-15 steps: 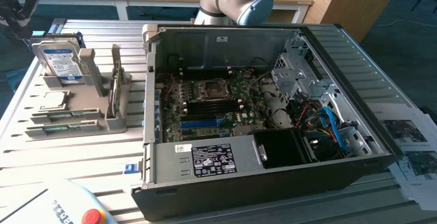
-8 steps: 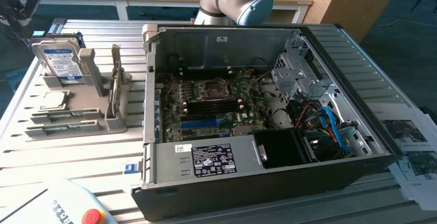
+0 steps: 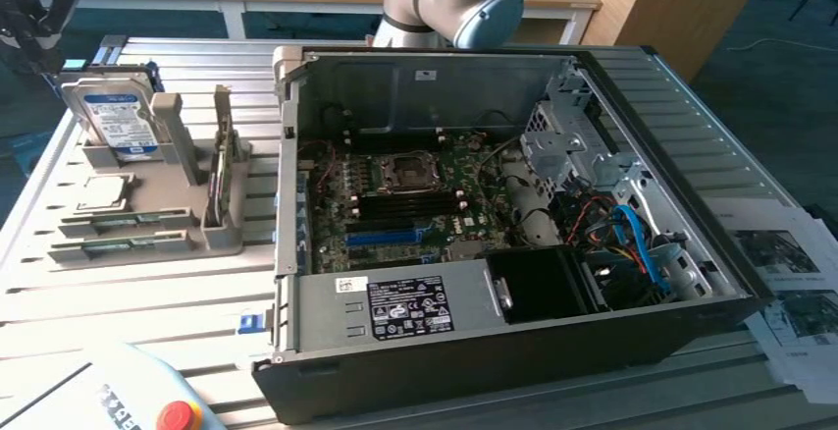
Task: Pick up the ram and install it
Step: 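Reach for the ram, then pick up the ram and move it above insertion slot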
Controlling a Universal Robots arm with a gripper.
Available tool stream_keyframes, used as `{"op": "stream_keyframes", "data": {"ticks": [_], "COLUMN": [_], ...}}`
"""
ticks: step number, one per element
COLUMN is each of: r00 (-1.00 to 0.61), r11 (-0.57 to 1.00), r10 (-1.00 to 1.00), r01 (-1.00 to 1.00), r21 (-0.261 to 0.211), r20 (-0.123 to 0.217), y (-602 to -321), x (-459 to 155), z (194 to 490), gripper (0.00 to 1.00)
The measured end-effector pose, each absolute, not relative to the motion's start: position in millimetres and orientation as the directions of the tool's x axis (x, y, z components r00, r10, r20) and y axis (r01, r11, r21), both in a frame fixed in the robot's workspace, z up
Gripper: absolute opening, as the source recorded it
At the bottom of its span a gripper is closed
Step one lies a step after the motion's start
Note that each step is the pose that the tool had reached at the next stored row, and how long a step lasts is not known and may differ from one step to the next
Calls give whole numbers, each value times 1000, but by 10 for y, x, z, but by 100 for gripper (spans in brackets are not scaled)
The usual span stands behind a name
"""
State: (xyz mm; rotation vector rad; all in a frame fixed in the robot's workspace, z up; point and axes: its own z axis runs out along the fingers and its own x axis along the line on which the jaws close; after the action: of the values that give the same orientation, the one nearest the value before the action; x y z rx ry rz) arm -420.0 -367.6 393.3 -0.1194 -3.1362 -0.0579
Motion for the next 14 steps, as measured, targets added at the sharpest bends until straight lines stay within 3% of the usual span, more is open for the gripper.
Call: {"op": "stream_keyframes", "data": {"ticks": [14], "r00": [-997], "r11": [996], "r10": [76], "r01": [76], "r21": [37], "r20": [4], "y": [-3646], "x": [-4199], "z": [3931], "gripper": [10]}}
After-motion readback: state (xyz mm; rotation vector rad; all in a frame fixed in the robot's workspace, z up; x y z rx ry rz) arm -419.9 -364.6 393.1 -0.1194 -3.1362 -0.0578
